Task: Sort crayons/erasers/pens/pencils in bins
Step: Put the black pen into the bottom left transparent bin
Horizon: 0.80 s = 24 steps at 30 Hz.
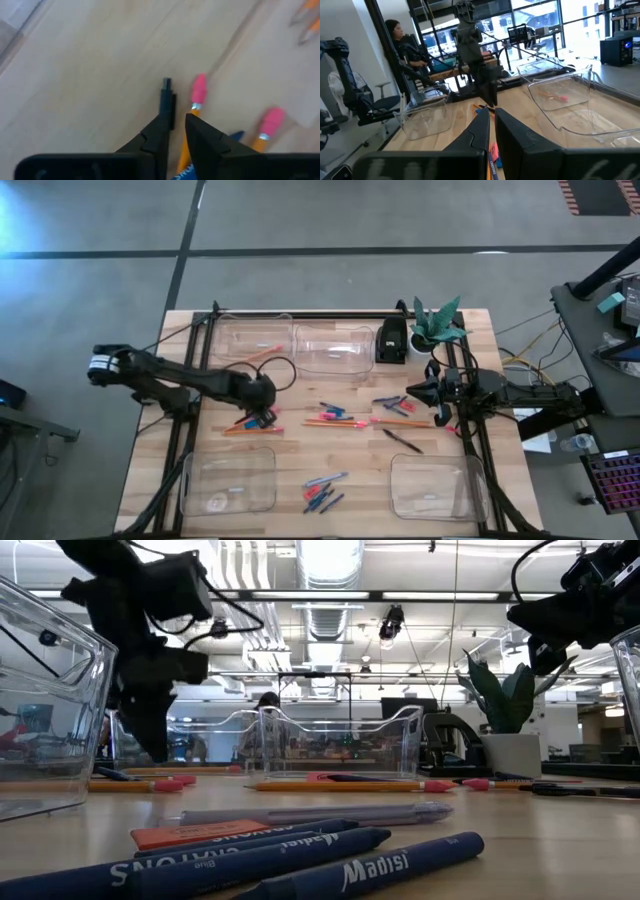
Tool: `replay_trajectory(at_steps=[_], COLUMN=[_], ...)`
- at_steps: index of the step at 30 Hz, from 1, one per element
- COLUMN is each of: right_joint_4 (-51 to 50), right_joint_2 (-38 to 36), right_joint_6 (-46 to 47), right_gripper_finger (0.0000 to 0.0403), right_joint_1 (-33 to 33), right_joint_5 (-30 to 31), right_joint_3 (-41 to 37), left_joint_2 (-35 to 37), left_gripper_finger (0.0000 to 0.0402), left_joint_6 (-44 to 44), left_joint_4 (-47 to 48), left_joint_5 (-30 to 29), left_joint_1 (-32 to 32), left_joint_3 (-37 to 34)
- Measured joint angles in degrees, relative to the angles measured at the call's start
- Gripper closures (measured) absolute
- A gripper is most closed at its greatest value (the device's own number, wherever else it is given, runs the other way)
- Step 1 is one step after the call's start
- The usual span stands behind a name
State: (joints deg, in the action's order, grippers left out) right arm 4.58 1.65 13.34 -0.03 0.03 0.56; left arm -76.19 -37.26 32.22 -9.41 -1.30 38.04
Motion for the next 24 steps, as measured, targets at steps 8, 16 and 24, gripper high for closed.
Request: replay_trajectory(at_steps=[8, 16, 24], right_joint_4=[0.0, 0.0, 0.0], right_joint_2=[0.0, 0.0, 0.0], right_joint_6=[0.0, 0.0, 0.0], right_gripper_finger=[0.0380, 0.0380, 0.0380], right_joint_1=[0.0, 0.0, 0.0], right_joint_5=[0.0, 0.0, 0.0], right_joint_3=[0.0, 0.0, 0.0], left_joint_2=[-3.0, -5.7, -8.6], left_gripper_finger=[0.0277, 0.0269, 0.0269], left_joint_6=[0.0, 0.1, 0.5], left_joint_4=[-0.5, -0.6, -0.9], left_joint_5=[-1.5, -1.7, -2.2], left_joint_1=[0.0, 0.1, 0.1], left_joint_3=[0.0, -0.7, -0.7])
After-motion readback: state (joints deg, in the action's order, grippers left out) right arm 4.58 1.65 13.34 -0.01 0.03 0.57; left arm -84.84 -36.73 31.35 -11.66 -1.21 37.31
